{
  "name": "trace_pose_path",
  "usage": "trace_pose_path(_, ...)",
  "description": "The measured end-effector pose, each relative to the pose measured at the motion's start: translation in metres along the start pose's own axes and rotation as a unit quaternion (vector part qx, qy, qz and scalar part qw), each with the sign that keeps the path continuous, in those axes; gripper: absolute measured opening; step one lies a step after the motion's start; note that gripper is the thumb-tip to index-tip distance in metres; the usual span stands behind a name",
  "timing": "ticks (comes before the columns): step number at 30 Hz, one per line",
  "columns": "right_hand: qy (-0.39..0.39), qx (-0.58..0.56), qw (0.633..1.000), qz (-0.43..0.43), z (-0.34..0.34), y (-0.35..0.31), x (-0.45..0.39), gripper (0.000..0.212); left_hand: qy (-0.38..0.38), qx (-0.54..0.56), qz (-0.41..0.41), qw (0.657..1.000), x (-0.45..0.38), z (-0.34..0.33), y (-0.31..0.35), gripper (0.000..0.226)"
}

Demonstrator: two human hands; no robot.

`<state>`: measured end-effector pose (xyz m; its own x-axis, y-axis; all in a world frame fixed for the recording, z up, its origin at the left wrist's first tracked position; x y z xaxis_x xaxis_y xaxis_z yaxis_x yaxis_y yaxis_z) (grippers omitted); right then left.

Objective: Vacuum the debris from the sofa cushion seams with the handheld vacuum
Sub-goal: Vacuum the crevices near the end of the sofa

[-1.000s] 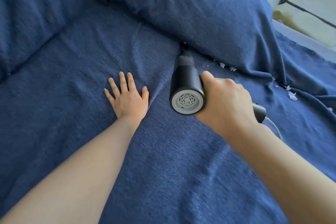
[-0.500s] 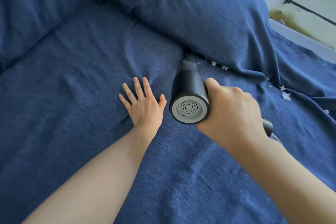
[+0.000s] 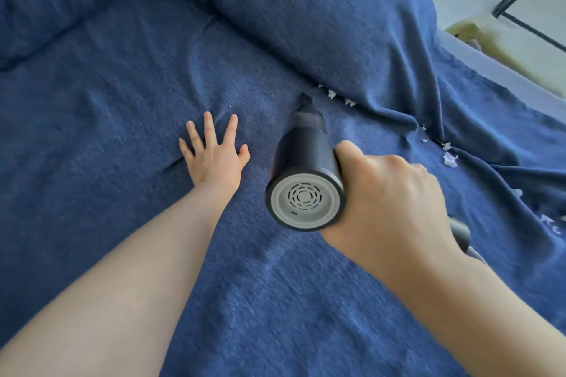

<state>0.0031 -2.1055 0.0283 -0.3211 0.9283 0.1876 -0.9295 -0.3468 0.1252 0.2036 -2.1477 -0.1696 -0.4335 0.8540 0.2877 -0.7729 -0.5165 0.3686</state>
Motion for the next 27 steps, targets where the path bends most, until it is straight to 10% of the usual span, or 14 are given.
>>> trace_pose_path(27,0.032,0.002,0.999,-0.027,-0.031,0.023,0.000,0.029,0.044,0.023,-0.043,0.998,0.033,-0.030,0.015,0.058)
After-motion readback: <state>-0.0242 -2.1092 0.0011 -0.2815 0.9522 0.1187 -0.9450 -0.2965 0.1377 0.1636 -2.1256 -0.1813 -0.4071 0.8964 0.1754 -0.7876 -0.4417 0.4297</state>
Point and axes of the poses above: each hand's wrist, its own x-axis away from the middle knuckle, its own z-axis out of the back of the hand, y = z × x, the point moved 1 cm from there along -x, towards the middle knuckle, and after that the axes turned 14 degrees about x, right-handed, at the moved point
